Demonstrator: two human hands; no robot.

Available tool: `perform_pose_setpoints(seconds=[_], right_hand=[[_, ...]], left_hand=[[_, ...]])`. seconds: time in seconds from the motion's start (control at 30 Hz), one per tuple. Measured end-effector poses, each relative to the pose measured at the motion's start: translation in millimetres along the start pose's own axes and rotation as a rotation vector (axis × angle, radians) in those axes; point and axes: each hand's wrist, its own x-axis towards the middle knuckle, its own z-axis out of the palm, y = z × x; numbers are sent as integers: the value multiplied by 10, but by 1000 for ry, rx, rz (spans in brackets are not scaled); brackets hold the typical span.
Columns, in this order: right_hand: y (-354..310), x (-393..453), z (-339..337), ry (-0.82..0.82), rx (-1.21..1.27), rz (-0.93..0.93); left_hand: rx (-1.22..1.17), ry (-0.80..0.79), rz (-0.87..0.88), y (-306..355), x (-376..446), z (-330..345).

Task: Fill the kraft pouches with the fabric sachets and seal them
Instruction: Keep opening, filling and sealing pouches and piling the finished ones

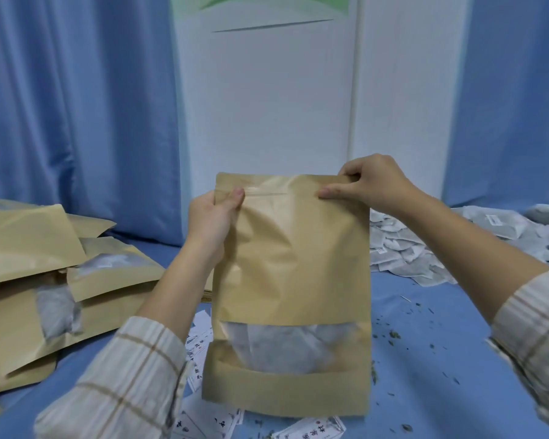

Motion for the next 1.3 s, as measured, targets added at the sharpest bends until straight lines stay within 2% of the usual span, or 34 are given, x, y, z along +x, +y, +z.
perform_pose_setpoints(seconds=[0.17,0.27,0.33,0.43,0.53,0.7,0.9,1.1,1.3], right_hand=[[-47,26,56,-271,-303,-33],[-190,78,211,-425,-170,-4],[-236,121,319,-459,-156,-22],[-253,150,407,-448,-117,-85],[-257,147,471,-371,-76,-174],[-344,151,559,-349,-164,-229],[-528,186,634,-288,-215,-277],[-612,154,656,-341,-282,-304],[-607,166,663,-256,-305,-319]], left_hand=[[74,19,9,-291,-150,67],[120,-25,65,-392,-213,112],[95,-62,69,-397,-236,125],[-2,-108,16,-383,-236,76],[-26,-106,-36,-349,-207,17],[156,22,57,-333,-140,-15],[254,115,194,-334,-179,8],[287,89,173,-395,-186,-53],[316,164,223,-394,-192,-140]])
